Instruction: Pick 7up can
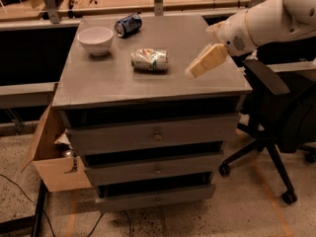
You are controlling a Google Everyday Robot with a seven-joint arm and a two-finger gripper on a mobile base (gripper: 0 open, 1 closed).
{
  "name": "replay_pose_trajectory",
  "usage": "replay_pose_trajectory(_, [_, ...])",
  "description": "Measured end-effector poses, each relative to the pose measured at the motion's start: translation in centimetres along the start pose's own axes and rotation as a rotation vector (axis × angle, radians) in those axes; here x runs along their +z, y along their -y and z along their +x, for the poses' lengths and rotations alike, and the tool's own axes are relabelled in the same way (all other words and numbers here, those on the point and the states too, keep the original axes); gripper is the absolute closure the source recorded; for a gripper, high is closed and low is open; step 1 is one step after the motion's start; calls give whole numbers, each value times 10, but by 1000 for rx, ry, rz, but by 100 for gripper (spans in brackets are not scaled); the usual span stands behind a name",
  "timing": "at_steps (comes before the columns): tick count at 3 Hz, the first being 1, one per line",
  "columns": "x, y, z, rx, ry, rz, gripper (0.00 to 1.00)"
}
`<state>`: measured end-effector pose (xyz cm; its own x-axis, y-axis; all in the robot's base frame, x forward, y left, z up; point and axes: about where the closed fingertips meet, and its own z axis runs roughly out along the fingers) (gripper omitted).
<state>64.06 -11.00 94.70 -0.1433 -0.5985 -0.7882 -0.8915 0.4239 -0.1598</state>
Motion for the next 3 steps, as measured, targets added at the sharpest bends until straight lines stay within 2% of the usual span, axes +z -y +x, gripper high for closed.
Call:
replay_pose_trajectory(1, [19, 6, -10, 44, 50, -31, 0])
replay_pose_trajectory(2, [46, 10, -23, 10, 73, -47, 0])
replay_pose_trajectory(3, [75, 26, -27, -29, 83, -39, 0])
